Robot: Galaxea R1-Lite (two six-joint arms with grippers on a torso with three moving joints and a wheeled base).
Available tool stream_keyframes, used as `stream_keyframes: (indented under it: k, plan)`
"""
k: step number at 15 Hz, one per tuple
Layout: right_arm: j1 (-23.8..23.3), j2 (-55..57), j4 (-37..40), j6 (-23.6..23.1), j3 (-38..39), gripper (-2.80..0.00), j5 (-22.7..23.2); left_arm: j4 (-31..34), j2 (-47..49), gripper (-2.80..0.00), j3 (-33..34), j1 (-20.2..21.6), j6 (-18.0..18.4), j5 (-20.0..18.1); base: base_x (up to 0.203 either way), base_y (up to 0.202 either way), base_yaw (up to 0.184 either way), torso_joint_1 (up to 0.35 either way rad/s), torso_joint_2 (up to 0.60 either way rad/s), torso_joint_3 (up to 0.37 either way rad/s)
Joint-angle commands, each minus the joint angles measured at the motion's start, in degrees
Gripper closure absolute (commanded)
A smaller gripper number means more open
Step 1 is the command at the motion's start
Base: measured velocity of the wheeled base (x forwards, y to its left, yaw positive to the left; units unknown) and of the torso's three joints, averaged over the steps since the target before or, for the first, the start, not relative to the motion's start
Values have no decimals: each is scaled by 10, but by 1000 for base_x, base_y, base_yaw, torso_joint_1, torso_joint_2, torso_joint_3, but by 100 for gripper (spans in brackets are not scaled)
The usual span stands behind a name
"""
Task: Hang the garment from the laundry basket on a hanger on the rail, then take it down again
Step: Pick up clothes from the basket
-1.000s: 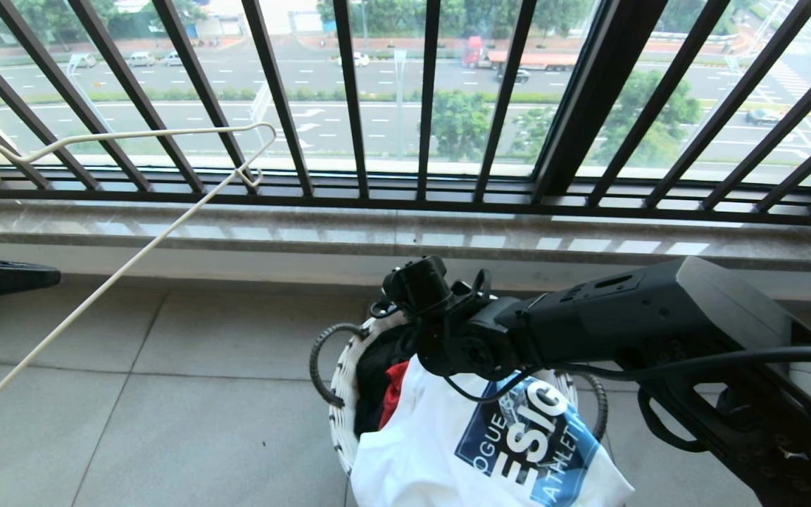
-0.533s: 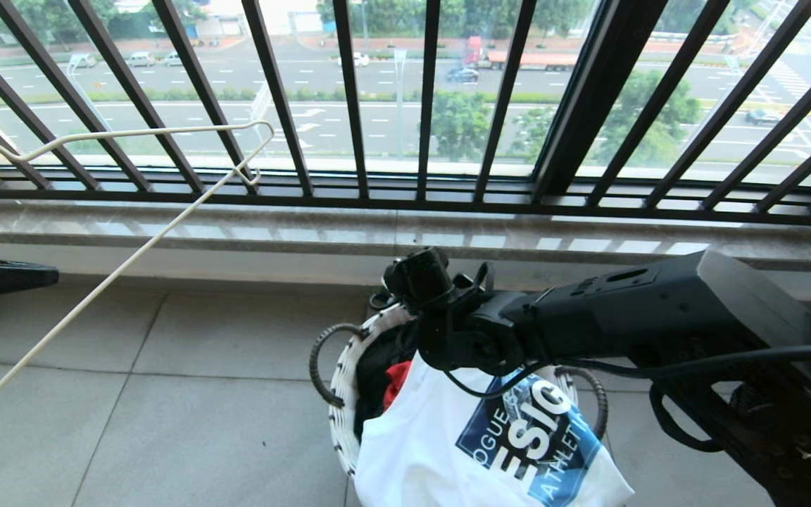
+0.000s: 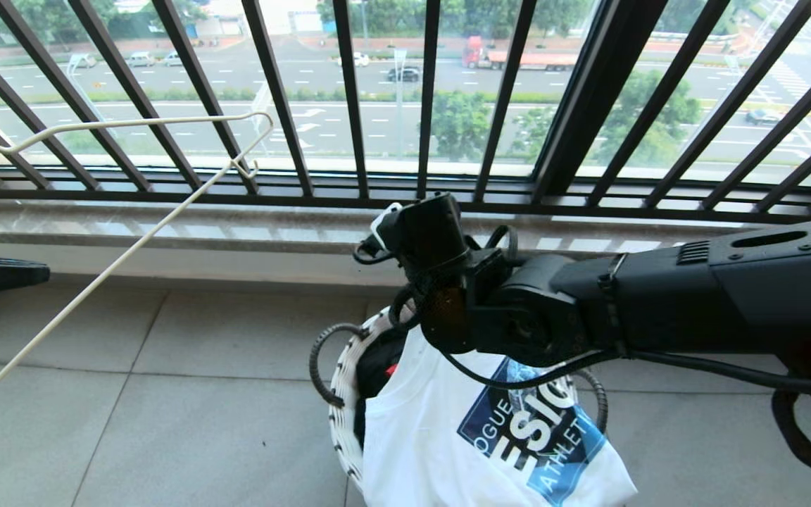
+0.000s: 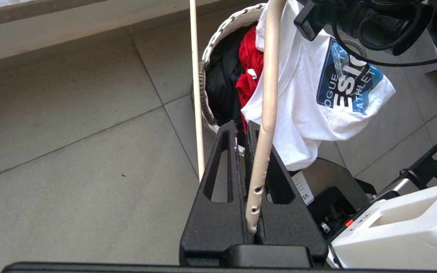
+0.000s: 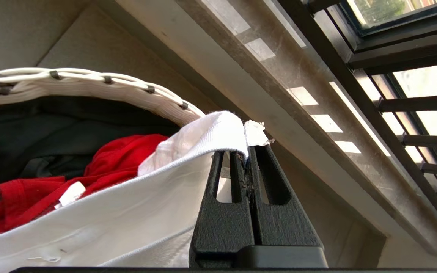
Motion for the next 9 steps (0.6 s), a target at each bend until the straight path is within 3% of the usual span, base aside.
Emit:
stream_keyframes:
  k: [1,5,9]
  plan:
    - [8,-48,-1,53,18,0,6,3,3,0,0,-1,1,-5,0,0,0,0,0,0]
    - [12,-107,-4,109,80,0,13,2,9,0,6,-7,3,-6,0,0,0,0,0,0]
    - [21,-146,-93,129,169,0,19,2,20,0,15,-38,3,-6,0,0,0,0,0,0]
